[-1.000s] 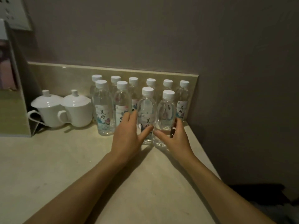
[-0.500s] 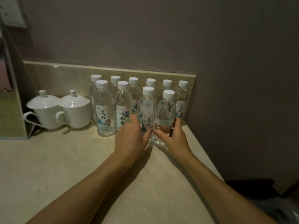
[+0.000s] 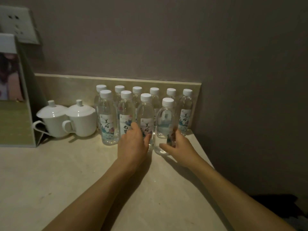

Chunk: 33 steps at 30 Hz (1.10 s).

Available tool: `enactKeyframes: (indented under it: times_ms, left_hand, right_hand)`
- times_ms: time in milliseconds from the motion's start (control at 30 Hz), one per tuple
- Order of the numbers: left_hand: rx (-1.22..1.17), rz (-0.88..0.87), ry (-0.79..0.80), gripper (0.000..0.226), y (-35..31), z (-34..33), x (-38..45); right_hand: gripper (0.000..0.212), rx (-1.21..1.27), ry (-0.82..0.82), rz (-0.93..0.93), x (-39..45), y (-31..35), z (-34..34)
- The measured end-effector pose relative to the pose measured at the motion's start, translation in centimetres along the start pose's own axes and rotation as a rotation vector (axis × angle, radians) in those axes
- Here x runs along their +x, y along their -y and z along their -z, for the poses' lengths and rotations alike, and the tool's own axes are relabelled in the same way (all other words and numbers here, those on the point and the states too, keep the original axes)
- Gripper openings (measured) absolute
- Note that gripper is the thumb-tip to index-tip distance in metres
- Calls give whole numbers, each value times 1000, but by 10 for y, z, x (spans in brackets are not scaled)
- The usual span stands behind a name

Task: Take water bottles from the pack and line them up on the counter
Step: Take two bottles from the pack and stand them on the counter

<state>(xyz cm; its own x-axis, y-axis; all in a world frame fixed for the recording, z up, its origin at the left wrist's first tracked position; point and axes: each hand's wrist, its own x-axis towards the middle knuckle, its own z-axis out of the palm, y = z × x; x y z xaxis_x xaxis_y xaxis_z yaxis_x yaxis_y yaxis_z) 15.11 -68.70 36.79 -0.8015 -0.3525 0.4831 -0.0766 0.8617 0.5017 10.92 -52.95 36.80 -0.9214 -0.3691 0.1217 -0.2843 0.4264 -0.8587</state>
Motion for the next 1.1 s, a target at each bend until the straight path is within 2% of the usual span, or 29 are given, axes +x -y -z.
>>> enactKeyframes:
  times_ms: [233,333,1100]
  left_hand:
    - [-39,41,-32,32,-2,-5,-2]
    - [-65,62,-47,30,-3,-6,-4]
    - [-98,62,-46,29,-4,-11,8]
  right_hand:
    - [62,-263,-338,-19,6,5,-32]
    - [60,-357,-422,-41,8,6,-39]
    - [71,-361,-461,-122,24,10,-45]
